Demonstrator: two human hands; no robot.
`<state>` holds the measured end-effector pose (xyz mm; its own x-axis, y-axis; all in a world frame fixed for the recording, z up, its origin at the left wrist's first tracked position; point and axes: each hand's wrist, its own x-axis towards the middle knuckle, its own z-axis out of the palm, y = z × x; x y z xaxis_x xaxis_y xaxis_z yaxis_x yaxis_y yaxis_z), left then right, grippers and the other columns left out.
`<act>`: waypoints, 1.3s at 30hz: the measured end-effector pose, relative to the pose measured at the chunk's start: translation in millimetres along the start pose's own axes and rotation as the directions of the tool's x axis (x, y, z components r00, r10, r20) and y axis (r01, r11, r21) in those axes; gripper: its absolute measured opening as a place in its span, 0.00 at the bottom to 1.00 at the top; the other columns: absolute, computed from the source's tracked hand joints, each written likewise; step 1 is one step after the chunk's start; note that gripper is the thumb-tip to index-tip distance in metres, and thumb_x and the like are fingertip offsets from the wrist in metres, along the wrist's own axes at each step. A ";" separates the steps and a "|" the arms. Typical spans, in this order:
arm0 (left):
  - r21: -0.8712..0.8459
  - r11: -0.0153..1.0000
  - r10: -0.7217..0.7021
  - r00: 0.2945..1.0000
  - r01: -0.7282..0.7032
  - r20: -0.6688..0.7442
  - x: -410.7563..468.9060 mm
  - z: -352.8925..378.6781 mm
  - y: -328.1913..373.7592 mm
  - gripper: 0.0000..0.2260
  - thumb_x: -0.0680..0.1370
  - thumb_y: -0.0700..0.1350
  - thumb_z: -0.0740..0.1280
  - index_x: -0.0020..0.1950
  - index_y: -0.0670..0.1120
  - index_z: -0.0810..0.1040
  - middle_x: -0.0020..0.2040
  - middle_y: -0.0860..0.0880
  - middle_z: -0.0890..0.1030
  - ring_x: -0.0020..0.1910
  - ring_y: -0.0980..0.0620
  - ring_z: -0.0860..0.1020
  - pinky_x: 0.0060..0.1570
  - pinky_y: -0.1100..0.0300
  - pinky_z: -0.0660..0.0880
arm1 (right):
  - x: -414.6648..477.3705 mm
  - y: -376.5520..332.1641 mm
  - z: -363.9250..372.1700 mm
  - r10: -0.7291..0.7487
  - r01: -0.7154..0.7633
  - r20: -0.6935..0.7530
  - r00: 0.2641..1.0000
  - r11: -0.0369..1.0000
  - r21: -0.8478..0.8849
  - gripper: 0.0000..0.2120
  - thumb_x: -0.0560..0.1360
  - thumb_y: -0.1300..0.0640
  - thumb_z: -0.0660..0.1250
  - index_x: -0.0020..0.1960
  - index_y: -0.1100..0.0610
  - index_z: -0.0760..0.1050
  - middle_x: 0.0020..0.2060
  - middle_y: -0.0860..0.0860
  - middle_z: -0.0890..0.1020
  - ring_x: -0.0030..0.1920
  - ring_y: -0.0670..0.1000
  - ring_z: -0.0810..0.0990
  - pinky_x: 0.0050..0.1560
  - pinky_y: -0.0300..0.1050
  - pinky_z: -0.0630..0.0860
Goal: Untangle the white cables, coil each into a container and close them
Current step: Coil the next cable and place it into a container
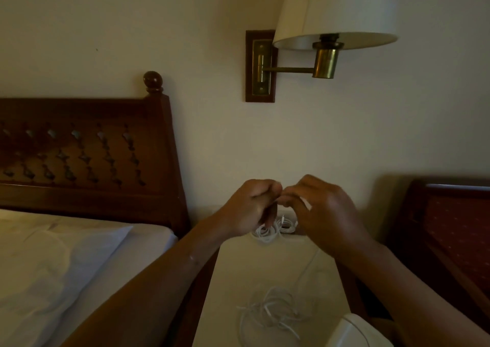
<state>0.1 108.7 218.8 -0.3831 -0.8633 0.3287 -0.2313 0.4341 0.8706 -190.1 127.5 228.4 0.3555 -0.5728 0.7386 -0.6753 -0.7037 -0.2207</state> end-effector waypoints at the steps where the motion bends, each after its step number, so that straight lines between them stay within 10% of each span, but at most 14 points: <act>1: -0.073 0.997 0.011 1.000 -0.010 0.016 -1.7 0.3 -0.5 0.19 0.88 0.46 0.55 0.45 0.39 0.78 0.26 0.42 0.74 0.20 0.52 0.67 0.24 0.61 0.65 | 3.1 1.9 -1.1 -0.005 0.010 -0.074 0.997 0.998 0.068 0.02 0.75 0.59 0.76 0.44 0.54 0.85 0.39 0.47 0.82 0.36 0.45 0.79 0.35 0.42 0.75; 7: -0.531 0.846 0.004 0.995 0.052 0.104 -12.6 2.9 1.1 0.16 0.86 0.49 0.58 0.49 0.38 0.77 0.28 0.49 0.64 0.23 0.55 0.60 0.25 0.62 0.61 | 7.0 2.5 14.5 0.231 -0.129 -0.176 0.957 0.882 0.453 0.06 0.75 0.65 0.74 0.48 0.56 0.87 0.41 0.47 0.84 0.42 0.47 0.83 0.41 0.37 0.77; 13: -0.835 0.537 0.145 0.989 -0.116 -0.044 -22.2 23.6 9.2 0.15 0.85 0.42 0.57 0.54 0.33 0.79 0.41 0.39 0.84 0.38 0.42 0.85 0.41 0.53 0.83 | -7.8 -21.9 37.2 0.423 -0.296 0.016 0.906 0.606 0.738 0.15 0.80 0.71 0.64 0.56 0.55 0.83 0.45 0.46 0.87 0.47 0.43 0.85 0.45 0.40 0.81; 15: -0.853 0.493 0.188 0.978 -0.172 -0.089 -22.1 23.9 11.2 0.15 0.85 0.41 0.57 0.57 0.33 0.80 0.50 0.35 0.85 0.50 0.37 0.86 0.50 0.51 0.83 | -14.9 -26.9 42.3 0.344 -0.267 -0.004 0.939 0.733 0.625 0.22 0.79 0.76 0.61 0.49 0.50 0.80 0.41 0.42 0.85 0.42 0.40 0.82 0.40 0.34 0.76; 18: -0.704 0.663 0.214 0.966 -0.254 -0.147 -13.5 20.8 14.8 0.12 0.85 0.39 0.58 0.61 0.33 0.77 0.58 0.33 0.84 0.58 0.34 0.83 0.57 0.48 0.81 | -21.7 -32.0 46.9 0.207 -0.201 0.018 0.978 0.923 0.327 0.18 0.78 0.74 0.62 0.46 0.52 0.77 0.37 0.44 0.79 0.37 0.46 0.78 0.35 0.34 0.75; 22: -0.086 0.967 0.219 0.957 -0.238 -0.190 -1.9 21.4 13.2 0.10 0.87 0.40 0.57 0.60 0.38 0.76 0.56 0.43 0.86 0.56 0.47 0.86 0.58 0.53 0.82 | -23.2 -31.0 38.0 0.185 -0.213 0.165 0.969 0.961 0.174 0.08 0.80 0.67 0.64 0.47 0.57 0.79 0.36 0.49 0.79 0.34 0.49 0.77 0.34 0.43 0.77; 26: 0.366 0.922 0.172 0.980 -0.124 -0.102 2.7 4.5 7.5 0.10 0.88 0.44 0.56 0.56 0.40 0.74 0.51 0.49 0.85 0.44 0.56 0.84 0.45 0.53 0.82 | -17.6 -25.9 17.2 0.203 -0.230 0.196 0.959 0.965 0.127 0.10 0.81 0.58 0.67 0.41 0.54 0.79 0.26 0.43 0.75 0.30 0.42 0.77 0.30 0.33 0.73; 29: 0.396 0.913 0.104 0.995 -0.096 0.001 -1.0 -3.1 3.4 0.10 0.87 0.39 0.59 0.47 0.39 0.72 0.37 0.46 0.78 0.32 0.50 0.77 0.35 0.46 0.76 | -7.2 -11.5 3.6 0.105 -0.131 0.197 0.975 0.984 0.123 0.06 0.81 0.58 0.68 0.47 0.54 0.84 0.36 0.47 0.82 0.34 0.46 0.79 0.37 0.47 0.78; 35: -0.147 0.989 0.012 0.993 0.006 0.121 -15.1 0.5 2.5 0.19 0.89 0.46 0.53 0.48 0.36 0.78 0.26 0.44 0.73 0.22 0.53 0.66 0.29 0.61 0.66 | 3.9 8.4 -4.8 -0.138 0.151 -0.085 0.987 0.976 0.160 0.04 0.74 0.64 0.78 0.46 0.56 0.87 0.39 0.49 0.83 0.36 0.40 0.78 0.38 0.35 0.74; 39: -0.536 0.844 0.060 0.988 0.027 0.144 -24.5 3.5 3.8 0.15 0.87 0.47 0.57 0.49 0.38 0.77 0.27 0.45 0.72 0.21 0.52 0.67 0.27 0.60 0.66 | 4.2 9.1 11.2 0.101 -0.009 -0.190 0.977 0.901 0.433 0.07 0.75 0.67 0.73 0.49 0.58 0.86 0.41 0.49 0.84 0.41 0.47 0.83 0.42 0.42 0.79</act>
<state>5.6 132.5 212.8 -0.5212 -0.7895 0.3243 0.2736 0.2053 0.9397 -187.5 114.0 222.4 0.1563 -0.5507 0.8199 -0.3323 -0.8111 -0.4814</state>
